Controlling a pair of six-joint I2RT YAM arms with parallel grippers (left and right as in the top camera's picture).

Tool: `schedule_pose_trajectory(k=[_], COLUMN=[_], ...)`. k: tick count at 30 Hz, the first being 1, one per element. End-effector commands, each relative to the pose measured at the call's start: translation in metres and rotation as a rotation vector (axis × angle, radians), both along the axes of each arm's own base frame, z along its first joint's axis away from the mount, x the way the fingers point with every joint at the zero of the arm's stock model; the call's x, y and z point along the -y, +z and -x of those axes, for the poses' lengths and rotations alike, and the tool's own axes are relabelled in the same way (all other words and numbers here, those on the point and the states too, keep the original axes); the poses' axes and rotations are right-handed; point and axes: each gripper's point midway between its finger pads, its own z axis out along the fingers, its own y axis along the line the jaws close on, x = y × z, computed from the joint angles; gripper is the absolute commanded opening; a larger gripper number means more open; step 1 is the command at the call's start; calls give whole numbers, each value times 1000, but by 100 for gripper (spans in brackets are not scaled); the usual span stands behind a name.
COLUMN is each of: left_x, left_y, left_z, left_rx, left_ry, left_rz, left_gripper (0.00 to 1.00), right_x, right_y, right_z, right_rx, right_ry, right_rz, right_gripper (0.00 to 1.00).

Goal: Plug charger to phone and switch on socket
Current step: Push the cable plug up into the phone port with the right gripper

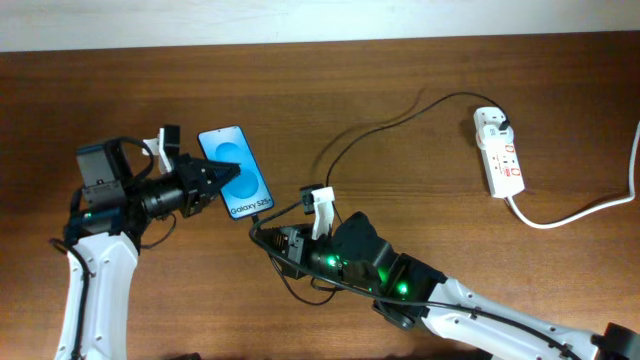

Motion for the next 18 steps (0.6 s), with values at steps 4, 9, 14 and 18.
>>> schedule_pose_trajectory(k=[4,9,14,18], left_x=[18,18,29,42], left_y=[13,13,31,24], left_z=[9,9,23,40], left_rx=[59,60,194,186], left_ry=[-94,-97,-221,-288], left_rz=[24,27,86,88], left_gripper=[0,0,0,0], right_x=[6,5,16,16], right_y=[8,8,17,37], right_z=[-19,-19,-36,-46], right_rx=[51,51,80,145], right_ry=[-86,-86,-98,-104], right_rz=[-5,-5,-20,-36], right_gripper=[13,4,4,4])
